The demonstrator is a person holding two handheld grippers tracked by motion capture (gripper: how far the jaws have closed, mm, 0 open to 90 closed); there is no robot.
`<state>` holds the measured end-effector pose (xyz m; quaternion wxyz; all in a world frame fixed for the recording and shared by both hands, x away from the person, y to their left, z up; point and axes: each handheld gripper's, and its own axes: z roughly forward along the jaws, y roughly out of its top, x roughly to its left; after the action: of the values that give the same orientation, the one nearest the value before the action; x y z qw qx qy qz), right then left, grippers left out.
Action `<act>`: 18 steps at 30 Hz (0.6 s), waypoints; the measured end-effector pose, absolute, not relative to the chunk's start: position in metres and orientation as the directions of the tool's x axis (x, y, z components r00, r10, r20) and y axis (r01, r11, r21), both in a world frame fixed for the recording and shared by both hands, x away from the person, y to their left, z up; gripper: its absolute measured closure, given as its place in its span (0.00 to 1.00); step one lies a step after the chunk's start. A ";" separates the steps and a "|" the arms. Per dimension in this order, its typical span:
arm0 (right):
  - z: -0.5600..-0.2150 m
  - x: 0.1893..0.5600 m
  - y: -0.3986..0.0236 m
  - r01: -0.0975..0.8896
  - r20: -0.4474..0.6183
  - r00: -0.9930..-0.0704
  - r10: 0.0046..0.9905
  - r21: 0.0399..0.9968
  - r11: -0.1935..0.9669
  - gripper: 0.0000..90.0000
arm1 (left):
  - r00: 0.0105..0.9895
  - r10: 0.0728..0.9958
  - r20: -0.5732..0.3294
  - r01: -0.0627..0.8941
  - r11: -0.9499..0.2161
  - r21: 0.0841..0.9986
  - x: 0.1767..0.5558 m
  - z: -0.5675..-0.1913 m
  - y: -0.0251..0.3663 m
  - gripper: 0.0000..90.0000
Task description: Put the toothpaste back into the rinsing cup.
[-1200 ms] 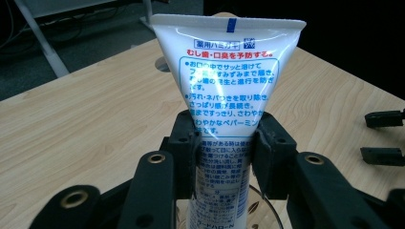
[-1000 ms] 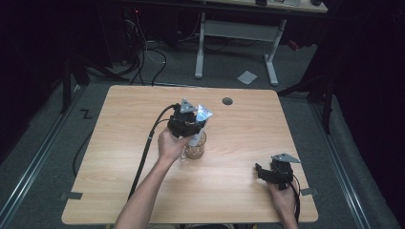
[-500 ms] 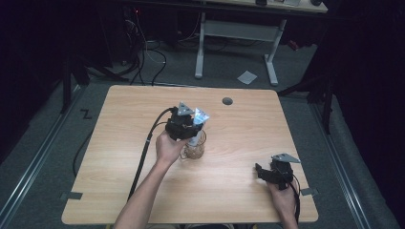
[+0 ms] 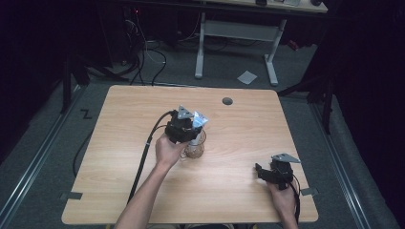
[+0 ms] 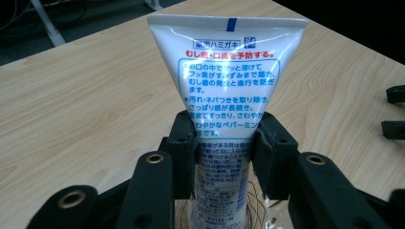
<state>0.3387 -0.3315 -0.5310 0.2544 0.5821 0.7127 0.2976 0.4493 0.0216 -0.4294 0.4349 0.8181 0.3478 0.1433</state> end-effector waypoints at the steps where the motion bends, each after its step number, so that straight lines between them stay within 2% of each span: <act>1: -0.531 0.339 -0.332 0.678 -0.016 -0.193 0.981 0.720 0.146 0.28 | 0.716 0.695 -0.068 0.444 -0.379 0.812 0.449 -0.430 0.022 0.71; 18: -0.531 0.339 -0.331 0.678 -0.015 -0.193 0.981 0.720 0.145 0.28 | 0.701 0.711 -0.047 0.443 -0.384 0.810 0.449 -0.437 0.023 0.71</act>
<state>0.3387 -0.3315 -0.5310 0.2541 0.5820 0.7127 0.2979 0.4491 0.0226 -0.4369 0.4284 0.8169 0.3532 0.1565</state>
